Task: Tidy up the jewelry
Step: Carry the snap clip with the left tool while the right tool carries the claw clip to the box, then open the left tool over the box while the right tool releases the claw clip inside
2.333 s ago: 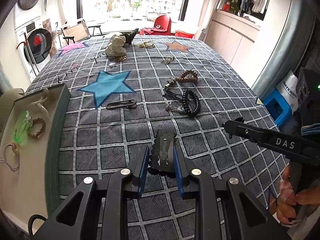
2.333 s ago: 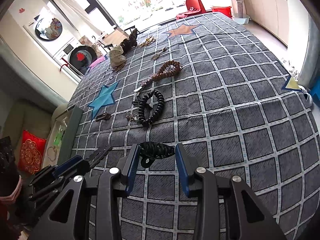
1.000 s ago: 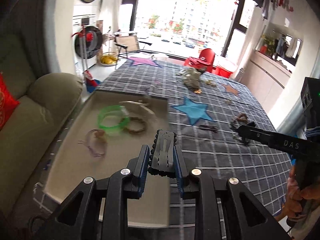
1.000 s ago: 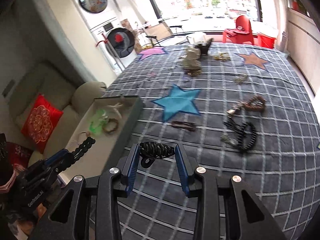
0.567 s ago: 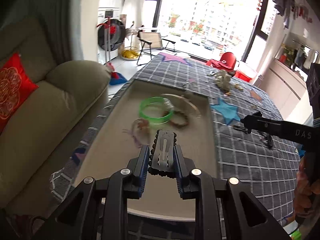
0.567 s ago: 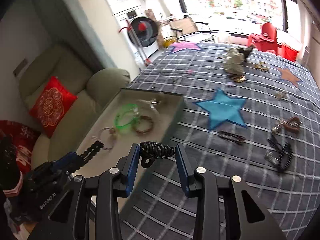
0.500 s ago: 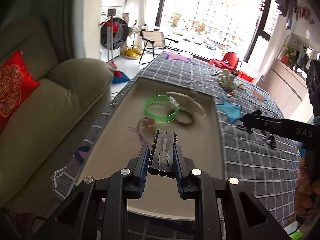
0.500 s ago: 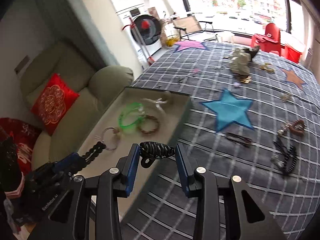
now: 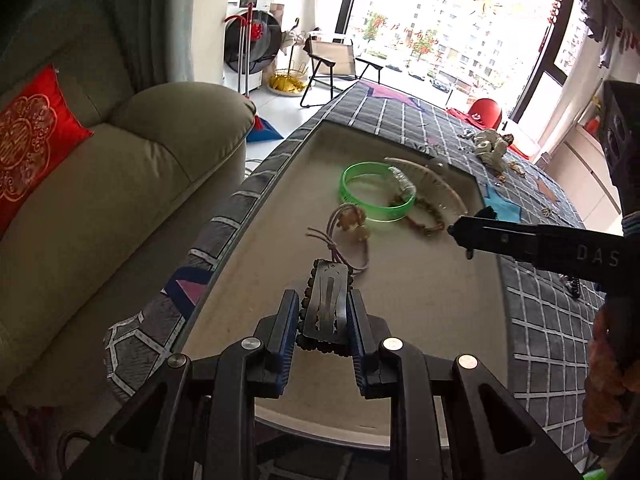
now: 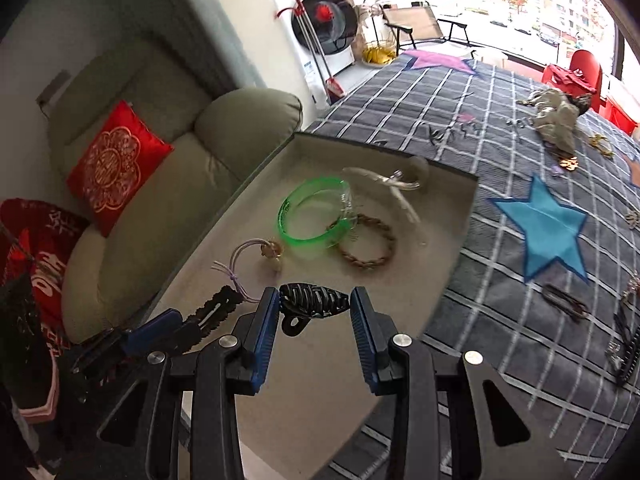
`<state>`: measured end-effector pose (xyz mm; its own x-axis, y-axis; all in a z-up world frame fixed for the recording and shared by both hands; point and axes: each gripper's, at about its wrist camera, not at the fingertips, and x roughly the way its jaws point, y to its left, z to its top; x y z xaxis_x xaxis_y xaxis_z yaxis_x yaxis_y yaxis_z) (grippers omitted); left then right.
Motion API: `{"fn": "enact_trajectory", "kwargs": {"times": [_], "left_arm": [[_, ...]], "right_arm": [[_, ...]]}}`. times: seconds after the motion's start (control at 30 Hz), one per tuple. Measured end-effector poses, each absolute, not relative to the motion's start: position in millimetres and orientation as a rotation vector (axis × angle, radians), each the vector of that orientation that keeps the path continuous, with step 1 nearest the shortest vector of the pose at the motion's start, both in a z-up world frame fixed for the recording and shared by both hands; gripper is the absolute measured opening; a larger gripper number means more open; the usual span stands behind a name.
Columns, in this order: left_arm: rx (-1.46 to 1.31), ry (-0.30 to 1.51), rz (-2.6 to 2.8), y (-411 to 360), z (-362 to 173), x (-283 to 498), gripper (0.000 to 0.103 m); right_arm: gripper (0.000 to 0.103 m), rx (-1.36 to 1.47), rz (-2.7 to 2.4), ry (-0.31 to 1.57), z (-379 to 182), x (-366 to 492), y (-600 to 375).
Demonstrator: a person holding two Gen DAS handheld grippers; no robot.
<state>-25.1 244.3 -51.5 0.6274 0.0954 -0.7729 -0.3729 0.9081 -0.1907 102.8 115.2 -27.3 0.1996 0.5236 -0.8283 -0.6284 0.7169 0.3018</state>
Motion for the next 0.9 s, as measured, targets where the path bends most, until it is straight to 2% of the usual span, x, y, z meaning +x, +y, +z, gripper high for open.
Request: {"fn": "enact_trajectory", "kwargs": {"times": [0.57,0.9], "left_arm": [[-0.364,0.913,0.307,249.2,-69.4,-15.5,0.026],[-0.360,0.931,0.317,246.7,-71.0,-11.4,0.027]], "right_arm": [[0.040,-0.156,0.768,1.178,-69.5,120.8,146.4],[0.040,-0.215,0.760,1.135,-69.9,114.3,151.5]]}}
